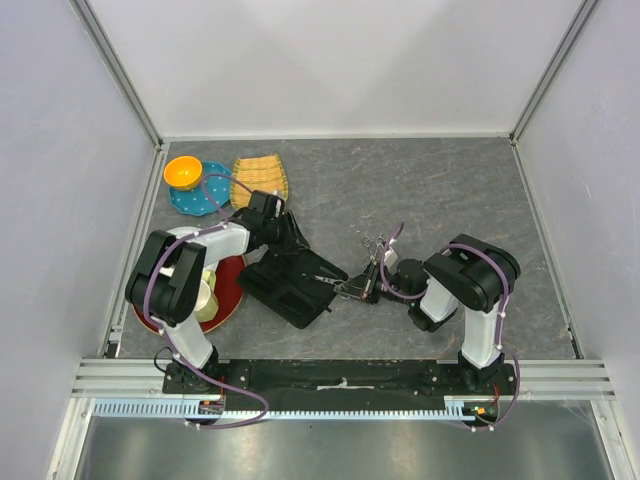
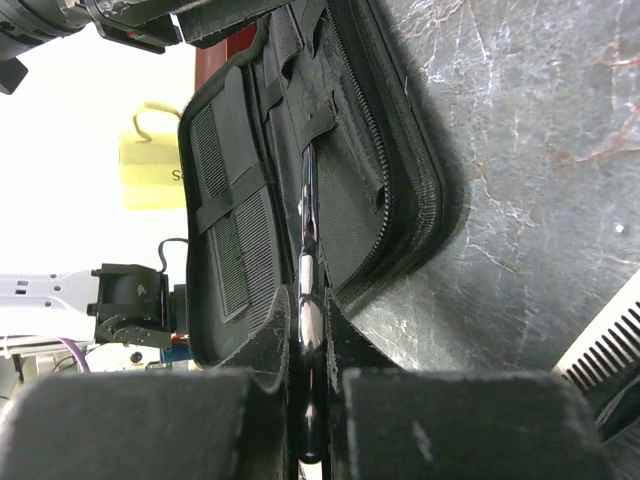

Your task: Sort the hair-cutting tools

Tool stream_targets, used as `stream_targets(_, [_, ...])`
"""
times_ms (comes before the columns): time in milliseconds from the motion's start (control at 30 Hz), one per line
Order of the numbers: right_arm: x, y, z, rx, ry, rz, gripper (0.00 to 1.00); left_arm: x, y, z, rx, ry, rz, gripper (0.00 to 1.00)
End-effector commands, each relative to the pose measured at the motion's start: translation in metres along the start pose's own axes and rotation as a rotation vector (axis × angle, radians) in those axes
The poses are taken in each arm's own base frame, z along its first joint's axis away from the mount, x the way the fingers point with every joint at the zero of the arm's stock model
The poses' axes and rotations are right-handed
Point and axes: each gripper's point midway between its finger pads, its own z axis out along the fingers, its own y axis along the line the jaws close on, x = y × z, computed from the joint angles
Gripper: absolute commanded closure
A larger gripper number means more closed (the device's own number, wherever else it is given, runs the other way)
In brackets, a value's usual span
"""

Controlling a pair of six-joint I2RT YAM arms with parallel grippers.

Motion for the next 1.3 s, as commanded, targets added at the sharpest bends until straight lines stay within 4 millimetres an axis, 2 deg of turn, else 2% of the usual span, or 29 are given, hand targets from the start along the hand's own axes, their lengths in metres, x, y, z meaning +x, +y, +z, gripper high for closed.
stream_targets(0, [-0.019, 0.038, 0.001, -0.147, -0.129, -0.078, 0.99, 0.010, 0.011, -0.001, -0.036, 0.005, -0.012, 0.52])
stream_targets(67, [-0.016, 0.037, 0.006, -0.139, -0.119, -0.073, 0.95, 0.010, 0.010, -0.002, -0.033, 0.003, -0.012, 0.52])
stream_targets(100, [-0.013, 0.032, 0.009, -0.116, -0.104, -0.064, 0.91, 0.009, 0.009, -0.002, -0.032, 0.002, -0.011, 0.52])
stream_targets(233, [-0.013, 0.034, 0.014, -0.113, -0.103, -0.046, 0.78, 0.007, 0.006, -0.006, -0.027, -0.010, -0.004, 0.53])
stream_targets(267, [-0.012, 0.034, 0.014, -0.108, -0.102, -0.041, 0.74, 0.005, 0.006, -0.008, -0.030, -0.015, -0.003, 0.52])
stream_targets(300, [-0.011, 0.031, 0.014, -0.095, -0.098, -0.036, 0.64, 0.001, 0.004, -0.011, -0.031, -0.031, 0.003, 0.52])
stream_targets(333, [-0.010, 0.029, 0.014, -0.081, -0.097, -0.032, 0.59, 0.001, 0.006, -0.013, -0.040, -0.032, 0.011, 0.50])
stream_targets(367, [-0.012, 0.033, 0.012, -0.085, -0.103, -0.038, 0.50, -0.002, 0.004, -0.016, -0.043, -0.042, 0.017, 0.49])
stream_targets(400, [-0.010, 0.025, 0.011, -0.047, -0.100, -0.041, 0.46, -0.007, 0.004, -0.021, -0.056, -0.068, 0.030, 0.48])
stream_targets(433, [-0.013, 0.030, 0.010, -0.047, -0.108, -0.054, 0.43, -0.008, 0.007, -0.024, -0.074, -0.070, 0.036, 0.45])
stream_targets(467, [-0.008, 0.019, 0.009, 0.008, -0.087, -0.046, 0.37, -0.013, 0.008, -0.027, -0.092, -0.092, 0.042, 0.43])
stream_targets(533, [-0.013, 0.024, 0.007, 0.030, -0.097, -0.086, 0.32, -0.015, 0.011, -0.033, -0.113, -0.108, 0.055, 0.38])
stream_targets(567, [-0.007, 0.011, 0.005, 0.096, -0.068, -0.080, 0.28, -0.018, 0.014, -0.035, -0.134, -0.123, 0.059, 0.36])
stream_targets(633, [-0.013, 0.018, 0.004, 0.120, -0.073, -0.128, 0.24, -0.022, 0.016, -0.041, -0.153, -0.144, 0.072, 0.32])
stream_targets(667, [-0.005, 0.004, 0.000, 0.192, -0.037, -0.115, 0.20, -0.022, 0.021, -0.043, -0.180, -0.152, 0.072, 0.31])
stream_targets(733, [-0.009, 0.006, -0.003, 0.223, -0.041, -0.130, 0.18, -0.024, 0.023, -0.047, -0.192, -0.166, 0.076, 0.29])
stream_targets(767, [-0.005, -0.002, -0.007, 0.270, -0.020, -0.125, 0.16, -0.025, 0.028, -0.047, -0.216, -0.177, 0.076, 0.27])
stream_targets(833, [-0.004, -0.002, -0.013, 0.289, -0.016, -0.132, 0.14, -0.026, 0.031, -0.049, -0.234, -0.187, 0.074, 0.27])
stream_targets(900, [0.001, -0.010, -0.019, 0.334, 0.000, -0.127, 0.12, -0.025, 0.037, -0.049, -0.261, -0.193, 0.067, 0.26])
stream_targets(1067, [0.006, -0.019, -0.031, 0.389, 0.011, -0.119, 0.11, -0.018, 0.052, -0.048, -0.310, -0.200, 0.042, 0.26])
stream_targets(1267, [0.005, -0.025, -0.036, 0.450, 0.017, -0.112, 0.10, -0.010, 0.068, -0.052, -0.380, -0.186, 0.033, 0.25])
